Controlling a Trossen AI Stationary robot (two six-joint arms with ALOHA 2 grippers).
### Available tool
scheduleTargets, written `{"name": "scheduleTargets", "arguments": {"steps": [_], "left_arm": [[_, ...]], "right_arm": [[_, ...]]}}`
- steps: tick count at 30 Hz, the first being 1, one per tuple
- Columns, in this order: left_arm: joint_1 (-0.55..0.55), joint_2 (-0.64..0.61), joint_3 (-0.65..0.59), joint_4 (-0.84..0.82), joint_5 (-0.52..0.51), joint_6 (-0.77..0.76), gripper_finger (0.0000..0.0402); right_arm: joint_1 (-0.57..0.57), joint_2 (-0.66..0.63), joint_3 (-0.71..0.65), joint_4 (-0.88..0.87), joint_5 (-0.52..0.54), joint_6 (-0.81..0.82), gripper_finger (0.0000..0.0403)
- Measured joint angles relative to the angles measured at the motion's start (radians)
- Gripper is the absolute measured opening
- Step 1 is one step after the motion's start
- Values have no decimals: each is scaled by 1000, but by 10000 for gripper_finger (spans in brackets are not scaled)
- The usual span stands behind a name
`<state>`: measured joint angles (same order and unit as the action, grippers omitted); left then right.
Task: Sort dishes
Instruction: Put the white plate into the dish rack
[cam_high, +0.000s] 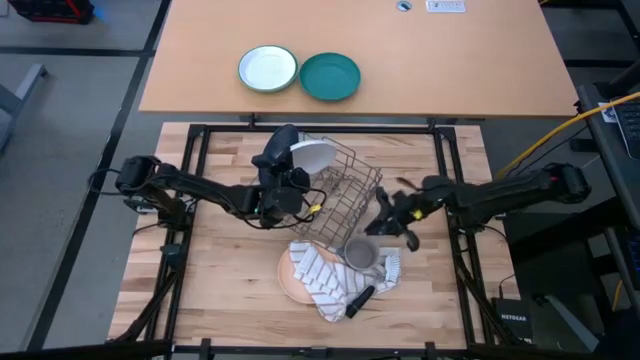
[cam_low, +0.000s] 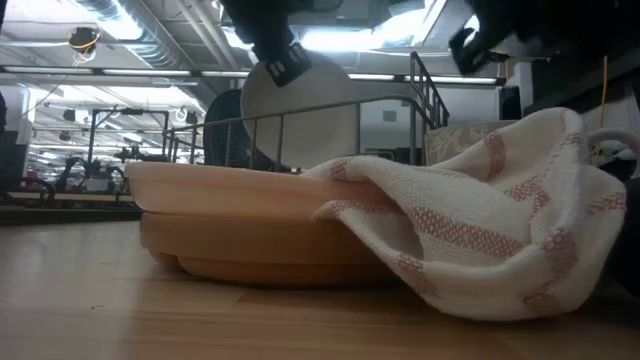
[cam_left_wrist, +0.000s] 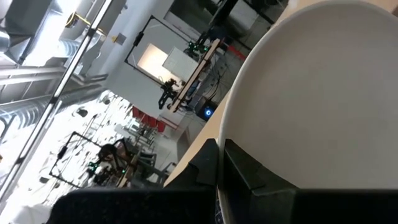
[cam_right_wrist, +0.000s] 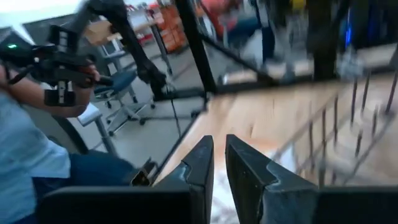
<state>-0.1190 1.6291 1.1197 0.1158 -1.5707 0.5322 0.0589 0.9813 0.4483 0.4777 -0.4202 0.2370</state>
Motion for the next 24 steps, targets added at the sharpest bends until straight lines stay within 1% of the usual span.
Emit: {"name": "scheduleTargets", "arguments": {"steps": [2,4,6,8,11,13,14,16,17,21,24], "left_arm": [[-8,-8,0,2,0,2,0],[-13,-18,0,-1,-1,5,0],[-18,-24,1,2,0,2,0],[-23,-28,1,-1,0,-11,0],[-33,-29,1,0,0,-62,0],[-41,-29,1,-1,0,-99,0],[-46,-29,1,0,0,-119,0],[-60,-29,1,1,-1,-166,0],[-65,-29,1,1,0,-190,0],[-85,-29,1,1,0,-248,0],[-93,-29,1,0,0,-254,0]], "right_arm": [[0,-63,11,-2,11,-72,46],[0,-129,30,-2,76,-179,46],[-1,-180,58,-1,217,-328,46],[-1,-207,76,-2,399,-514,46],[-10,-207,98,-17,677,-790,46],[-39,-193,110,-40,808,-899,46],[-62,-178,122,-48,837,-922,46],[-116,-151,143,-88,839,-930,46],[-145,-133,154,-106,810,-930,46],[-243,-33,205,-147,615,-923,46],[-290,47,254,-152,515,-923,49]]}}
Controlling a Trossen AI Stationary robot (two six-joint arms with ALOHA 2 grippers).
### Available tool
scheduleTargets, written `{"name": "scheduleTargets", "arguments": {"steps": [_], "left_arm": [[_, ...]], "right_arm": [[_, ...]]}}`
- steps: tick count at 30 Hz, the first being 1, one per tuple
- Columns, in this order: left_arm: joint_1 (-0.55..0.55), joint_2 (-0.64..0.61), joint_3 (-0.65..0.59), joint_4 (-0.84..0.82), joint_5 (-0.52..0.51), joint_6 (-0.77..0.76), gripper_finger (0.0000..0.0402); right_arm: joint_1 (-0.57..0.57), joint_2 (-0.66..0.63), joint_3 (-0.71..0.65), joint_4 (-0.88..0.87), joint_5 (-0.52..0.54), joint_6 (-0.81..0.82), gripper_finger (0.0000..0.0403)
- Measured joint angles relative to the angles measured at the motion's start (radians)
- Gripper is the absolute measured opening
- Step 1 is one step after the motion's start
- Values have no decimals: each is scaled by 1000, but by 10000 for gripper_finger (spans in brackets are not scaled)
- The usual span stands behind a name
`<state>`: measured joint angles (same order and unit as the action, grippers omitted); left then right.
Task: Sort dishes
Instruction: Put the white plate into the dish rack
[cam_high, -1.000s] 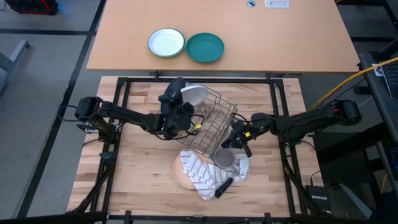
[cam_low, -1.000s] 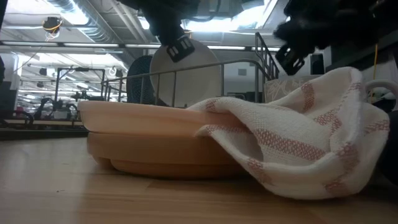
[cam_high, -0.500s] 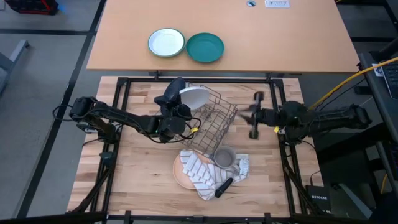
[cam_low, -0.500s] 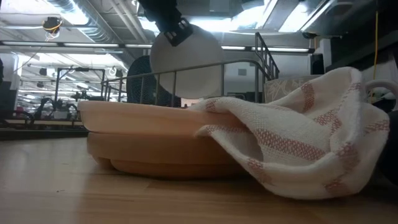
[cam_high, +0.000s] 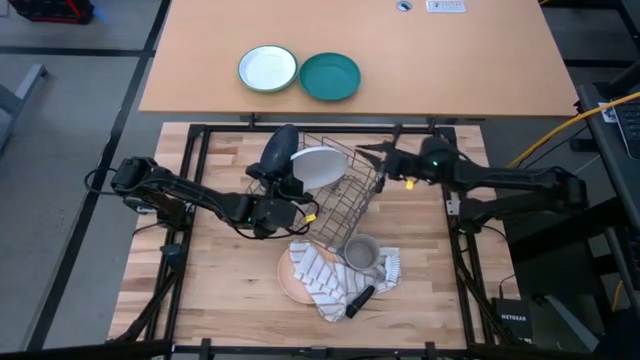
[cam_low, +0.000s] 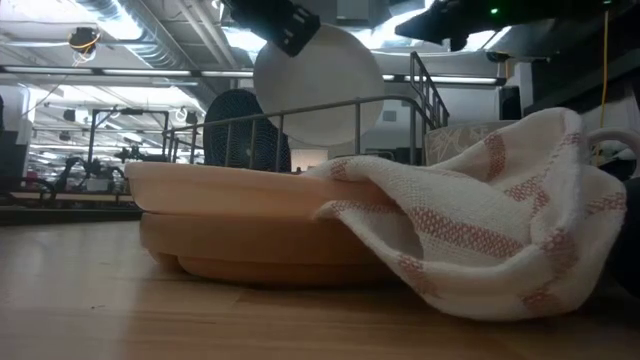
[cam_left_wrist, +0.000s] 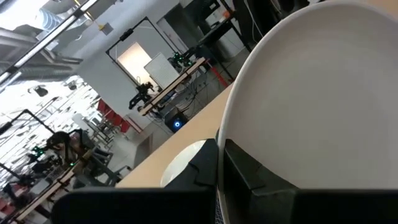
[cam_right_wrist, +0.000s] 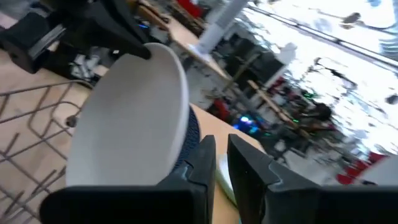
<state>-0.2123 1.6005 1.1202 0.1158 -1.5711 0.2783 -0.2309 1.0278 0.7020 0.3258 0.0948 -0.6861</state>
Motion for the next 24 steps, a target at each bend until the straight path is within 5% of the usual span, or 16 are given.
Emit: {"name": "scheduleTargets", "arguments": {"steps": [6,14,24], "left_arm": [[0,0,0,1,0,21,0],[3,0,0,1,0,5,0],[-32,0,0,-2,-1,6,0]], "right_arm": [[-32,111,153,-174,-141,0,103],[-32,233,295,-344,-62,5,190],[-43,339,350,-387,-77,0,194]]}}
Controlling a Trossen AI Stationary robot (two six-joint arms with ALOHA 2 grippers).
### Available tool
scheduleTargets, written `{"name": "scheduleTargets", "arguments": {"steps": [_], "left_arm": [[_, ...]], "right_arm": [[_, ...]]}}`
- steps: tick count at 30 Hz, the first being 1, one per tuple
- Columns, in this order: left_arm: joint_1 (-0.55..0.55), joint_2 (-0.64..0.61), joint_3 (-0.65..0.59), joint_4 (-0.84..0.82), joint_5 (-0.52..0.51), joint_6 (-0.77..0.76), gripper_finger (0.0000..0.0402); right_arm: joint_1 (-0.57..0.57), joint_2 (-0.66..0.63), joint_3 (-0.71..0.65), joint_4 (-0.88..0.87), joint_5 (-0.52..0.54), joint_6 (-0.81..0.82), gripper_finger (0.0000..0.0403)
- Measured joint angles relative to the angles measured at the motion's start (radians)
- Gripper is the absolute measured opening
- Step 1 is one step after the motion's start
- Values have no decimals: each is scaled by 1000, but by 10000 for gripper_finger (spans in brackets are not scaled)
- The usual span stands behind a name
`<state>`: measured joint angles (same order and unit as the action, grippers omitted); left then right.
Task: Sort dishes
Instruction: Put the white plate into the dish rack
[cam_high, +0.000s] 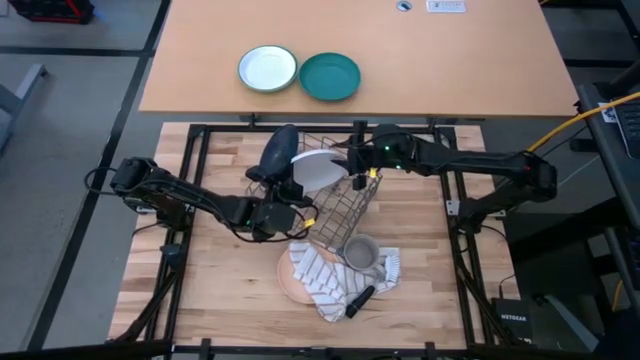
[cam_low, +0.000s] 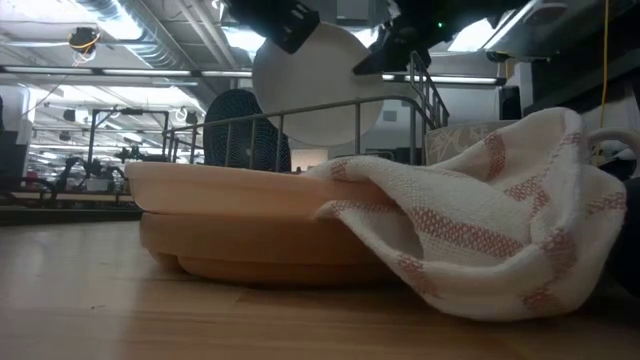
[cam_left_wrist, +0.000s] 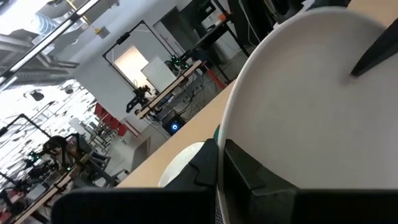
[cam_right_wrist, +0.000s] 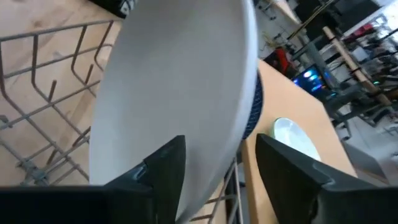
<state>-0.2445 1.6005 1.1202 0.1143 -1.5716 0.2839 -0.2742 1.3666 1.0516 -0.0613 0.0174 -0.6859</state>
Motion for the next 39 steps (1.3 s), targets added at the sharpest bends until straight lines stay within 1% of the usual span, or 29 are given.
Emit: {"name": "scheduleTargets", "arguments": {"steps": [2,5,9,11,13,16,20,23,26,29,32,36,39], "left_arm": [[-14,0,0,1,-4,6,0],[-34,0,0,1,-9,14,0],[-54,0,0,5,1,7,0],[-63,1,0,2,3,7,1],[-73,1,0,2,5,-2,8],[-86,1,0,0,11,-20,27],[-115,1,0,0,13,-62,65],[-146,2,17,-1,12,-71,96],[-182,-1,37,7,-7,-53,123],[-226,0,54,2,-5,15,142],[-274,0,75,5,-3,88,151],[-328,0,102,2,-2,112,147],[-366,-8,108,0,-1,114,139]], "right_arm": [[-9,17,13,1,-27,-21,174],[-16,31,27,0,-56,-69,128],[-22,37,48,18,-52,-134,57],[-23,35,58,31,-52,-174,30],[-26,34,68,26,-52,-219,29],[-29,35,80,34,-73,-276,29],[-29,41,81,71,-95,-358,35],[-27,55,81,75,-109,-408,33],[-28,87,75,50,-107,-465,27],[-28,120,76,93,-102,-505,29],[-28,163,79,159,-93,-510,31],[-27,216,76,268,-75,-575,28],[-27,239,80,333,-80,-588,28]]}}
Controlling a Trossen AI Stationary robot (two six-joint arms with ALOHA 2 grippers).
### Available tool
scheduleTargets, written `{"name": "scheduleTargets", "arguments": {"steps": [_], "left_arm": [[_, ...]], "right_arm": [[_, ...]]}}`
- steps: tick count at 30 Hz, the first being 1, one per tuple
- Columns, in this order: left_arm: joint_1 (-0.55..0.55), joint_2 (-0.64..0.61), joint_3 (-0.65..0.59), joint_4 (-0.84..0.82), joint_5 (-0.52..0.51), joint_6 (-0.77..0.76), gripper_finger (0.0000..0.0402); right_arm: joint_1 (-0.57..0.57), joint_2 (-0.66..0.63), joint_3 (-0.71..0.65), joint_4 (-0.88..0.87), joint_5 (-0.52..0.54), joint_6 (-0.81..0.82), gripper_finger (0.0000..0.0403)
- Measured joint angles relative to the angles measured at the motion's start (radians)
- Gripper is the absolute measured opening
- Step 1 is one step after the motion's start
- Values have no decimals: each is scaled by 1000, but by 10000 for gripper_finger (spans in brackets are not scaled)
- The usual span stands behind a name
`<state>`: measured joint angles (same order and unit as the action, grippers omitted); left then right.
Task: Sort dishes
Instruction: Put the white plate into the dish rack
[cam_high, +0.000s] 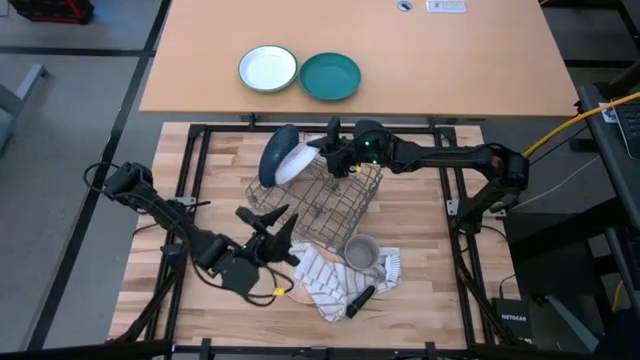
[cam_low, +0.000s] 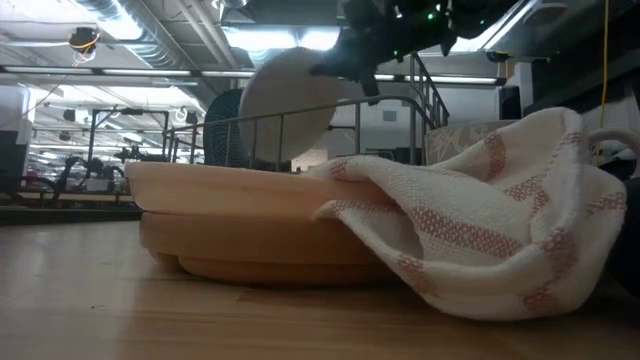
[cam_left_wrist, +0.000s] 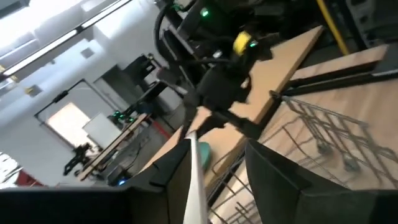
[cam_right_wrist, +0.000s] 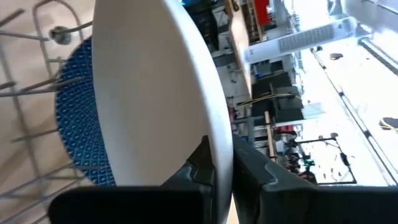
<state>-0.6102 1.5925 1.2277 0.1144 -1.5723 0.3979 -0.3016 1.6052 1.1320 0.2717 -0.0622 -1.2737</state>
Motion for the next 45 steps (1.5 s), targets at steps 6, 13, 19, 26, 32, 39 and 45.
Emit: {"name": "scheduleTargets", "arguments": {"steps": [6,13,19,26,32,39,45], "left_arm": [[-62,-45,0,4,1,-50,127],[-90,-56,0,-1,1,-108,120],[-90,-57,-1,-2,1,-102,119],[-90,-57,-1,-2,1,-103,119],[-90,-57,-1,-2,1,-102,119],[-90,-57,-1,-3,1,-101,119],[-90,-57,-2,-2,1,-100,119]], "right_arm": [[0,48,-3,10,-9,-36,29],[0,106,-3,61,-10,-46,30],[0,130,-2,62,-12,-46,31],[0,133,-2,41,-37,-43,32],[0,138,-2,9,-36,-43,32],[0,146,-2,7,-36,-40,54],[1,146,-2,17,-14,-33,110]]}}
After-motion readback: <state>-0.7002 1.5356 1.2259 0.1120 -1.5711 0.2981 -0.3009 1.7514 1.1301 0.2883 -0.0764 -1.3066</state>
